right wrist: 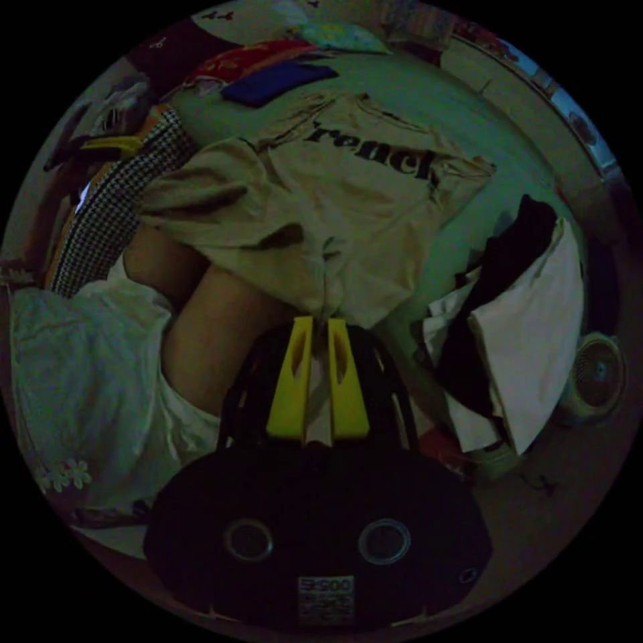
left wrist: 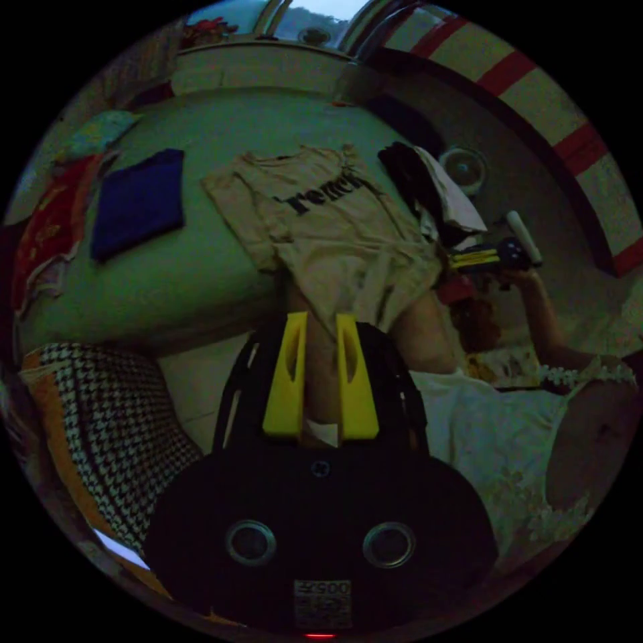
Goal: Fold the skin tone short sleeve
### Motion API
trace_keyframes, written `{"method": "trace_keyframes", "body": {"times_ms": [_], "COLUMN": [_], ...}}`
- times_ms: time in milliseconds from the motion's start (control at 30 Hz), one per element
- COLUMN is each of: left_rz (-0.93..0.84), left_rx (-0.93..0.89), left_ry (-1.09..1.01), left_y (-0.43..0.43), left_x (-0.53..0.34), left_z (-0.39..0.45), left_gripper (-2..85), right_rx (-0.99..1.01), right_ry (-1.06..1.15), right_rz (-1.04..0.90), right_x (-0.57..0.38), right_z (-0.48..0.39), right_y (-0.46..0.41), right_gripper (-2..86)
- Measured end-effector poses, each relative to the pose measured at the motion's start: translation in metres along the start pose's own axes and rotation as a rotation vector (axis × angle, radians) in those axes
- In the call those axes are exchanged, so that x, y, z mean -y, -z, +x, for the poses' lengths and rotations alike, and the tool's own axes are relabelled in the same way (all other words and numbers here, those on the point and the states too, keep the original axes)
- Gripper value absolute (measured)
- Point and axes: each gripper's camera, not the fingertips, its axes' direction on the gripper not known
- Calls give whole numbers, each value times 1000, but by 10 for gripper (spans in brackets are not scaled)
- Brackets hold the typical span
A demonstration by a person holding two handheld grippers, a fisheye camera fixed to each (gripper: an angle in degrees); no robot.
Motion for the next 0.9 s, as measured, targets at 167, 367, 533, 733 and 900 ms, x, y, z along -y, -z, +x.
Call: {"method": "trace_keyframes", "body": {"times_ms": [167, 367, 533, 733, 900], "left_rz": [127, 131, 47, 120, 182], "left_rx": [150, 144, 113, 194, 262], "left_ry": [15, 181, 318, 231, 192], "left_y": [-12, -81, -137, -141, -132], "left_x": [52, 132, 151, 144, 179], "left_z": [-21, -64, -85, -64, -63], "left_gripper": [127, 134, 126, 38, 24], "right_rx": [-59, -189, -206, -324, -425], "right_ry": [-94, -266, -514, -433, -519], "right_rz": [271, 333, 68, 203, 306], "right_x": [44, 135, 186, 171, 167], "right_z": [29, 78, 137, 114, 119], "right_y": [36, 16, -59, -72, -52], "right_gripper": [84, 111, 108, 23, 4]}}
